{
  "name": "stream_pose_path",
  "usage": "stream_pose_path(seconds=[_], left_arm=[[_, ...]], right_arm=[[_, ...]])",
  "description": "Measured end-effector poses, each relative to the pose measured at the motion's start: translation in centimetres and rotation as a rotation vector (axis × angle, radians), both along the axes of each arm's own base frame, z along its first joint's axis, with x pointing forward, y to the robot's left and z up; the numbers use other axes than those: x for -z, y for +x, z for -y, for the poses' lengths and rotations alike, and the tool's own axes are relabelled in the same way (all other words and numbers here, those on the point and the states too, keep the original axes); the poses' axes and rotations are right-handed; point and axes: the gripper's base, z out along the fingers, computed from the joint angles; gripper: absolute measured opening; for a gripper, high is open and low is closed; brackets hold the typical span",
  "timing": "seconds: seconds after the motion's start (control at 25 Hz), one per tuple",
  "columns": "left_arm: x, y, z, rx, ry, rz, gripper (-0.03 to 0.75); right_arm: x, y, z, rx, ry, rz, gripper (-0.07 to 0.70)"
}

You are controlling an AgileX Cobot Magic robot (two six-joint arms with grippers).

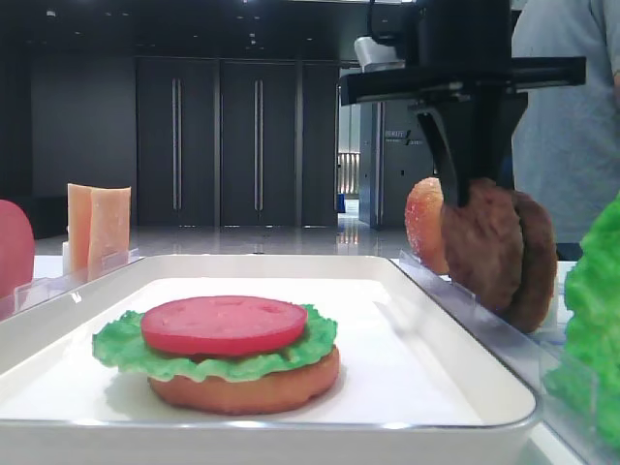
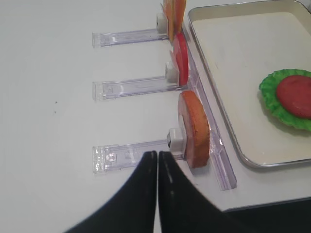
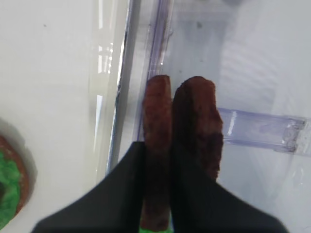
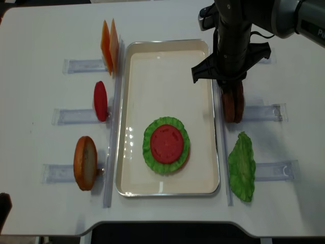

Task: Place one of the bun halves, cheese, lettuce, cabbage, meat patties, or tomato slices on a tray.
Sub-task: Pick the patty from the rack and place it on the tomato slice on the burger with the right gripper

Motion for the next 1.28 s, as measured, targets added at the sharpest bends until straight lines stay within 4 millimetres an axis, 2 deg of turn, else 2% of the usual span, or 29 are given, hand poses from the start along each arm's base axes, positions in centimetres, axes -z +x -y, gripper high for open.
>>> stream_pose_path(seconds=[0.52, 0.68, 0.88, 1.12, 1.28], left_arm=[[0.0, 0.0, 0.0, 0.0, 0.0, 0.0, -0.007], [0.0, 0.0, 0.0, 0.0, 0.0, 0.0, -0.007], [0.0, 0.0, 0.0, 0.0, 0.0, 0.0, -0.007], [0.0, 0.0, 0.0, 0.0, 0.0, 0.0, -0.007], [0.0, 0.0, 0.0, 0.0, 0.0, 0.0, -0.007]], right_arm=[[-6.9, -2.9, 0.7, -0.016, 0.196, 0.092, 0.104], [-7.8, -3.8, 0.2, -0.049, 0.293, 0.058, 0.104], [-7.7, -5.1, -0.9, -0.113, 0.37, 0.002, 0.104], [-4.4, -7.3, -1.0, -0.133, 0.509, -0.029, 0.104], [-3.0, -8.2, -1.6, -0.126, 0.679, -0.032, 0.104]])
